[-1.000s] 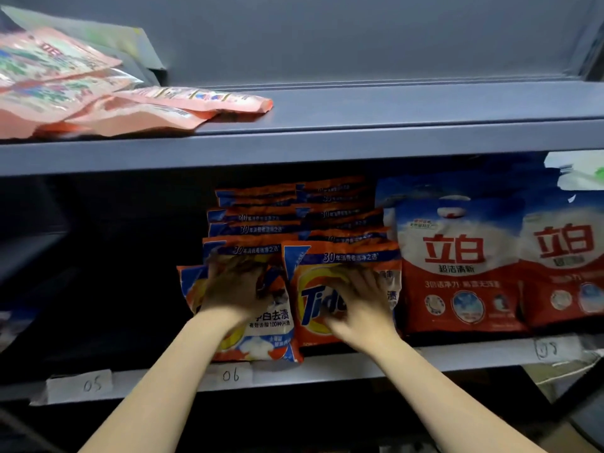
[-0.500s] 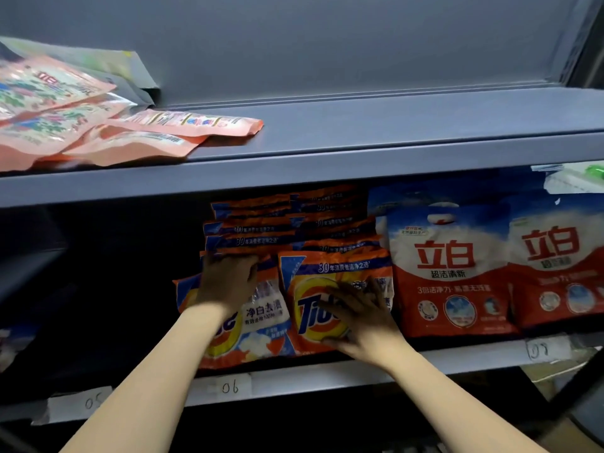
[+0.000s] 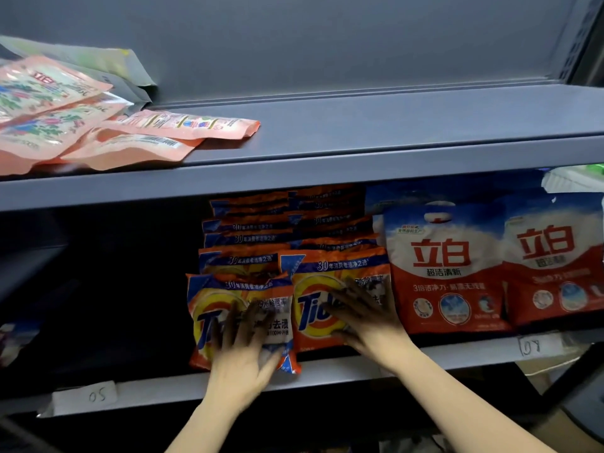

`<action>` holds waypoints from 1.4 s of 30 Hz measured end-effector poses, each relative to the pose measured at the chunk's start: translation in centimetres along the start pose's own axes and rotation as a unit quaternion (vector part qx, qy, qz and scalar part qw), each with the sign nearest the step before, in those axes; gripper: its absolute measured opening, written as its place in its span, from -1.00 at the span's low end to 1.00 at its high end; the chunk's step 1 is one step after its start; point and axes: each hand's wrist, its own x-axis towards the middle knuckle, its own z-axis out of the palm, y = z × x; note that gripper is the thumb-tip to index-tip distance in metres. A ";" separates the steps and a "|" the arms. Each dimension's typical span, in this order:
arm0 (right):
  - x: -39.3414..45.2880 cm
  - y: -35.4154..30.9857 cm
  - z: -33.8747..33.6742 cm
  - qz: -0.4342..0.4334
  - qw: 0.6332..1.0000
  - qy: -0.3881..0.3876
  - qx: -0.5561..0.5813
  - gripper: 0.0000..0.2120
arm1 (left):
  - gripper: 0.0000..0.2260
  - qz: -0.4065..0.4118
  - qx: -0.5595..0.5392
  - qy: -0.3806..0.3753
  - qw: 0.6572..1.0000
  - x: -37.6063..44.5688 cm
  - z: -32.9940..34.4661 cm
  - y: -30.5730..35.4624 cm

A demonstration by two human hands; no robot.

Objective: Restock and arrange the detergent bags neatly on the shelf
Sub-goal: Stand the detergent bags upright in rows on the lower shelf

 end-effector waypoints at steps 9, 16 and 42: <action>0.2 1.4 2.3 -0.033 0.999 0.032 -0.008 -0.39 | -0.26 -0.027 0.034 -0.021 0.999 2.6 2.1 0.3; 0.2 0.4 1.0 0.011 0.999 -0.025 0.041 -0.45 | -0.28 -0.074 -0.006 -0.019 0.997 2.0 1.6 1.6; -1.5 -1.8 -3.3 0.119 0.968 -0.215 0.047 -0.16 | -0.21 -0.156 -0.009 -0.108 0.982 -0.9 1.7 4.4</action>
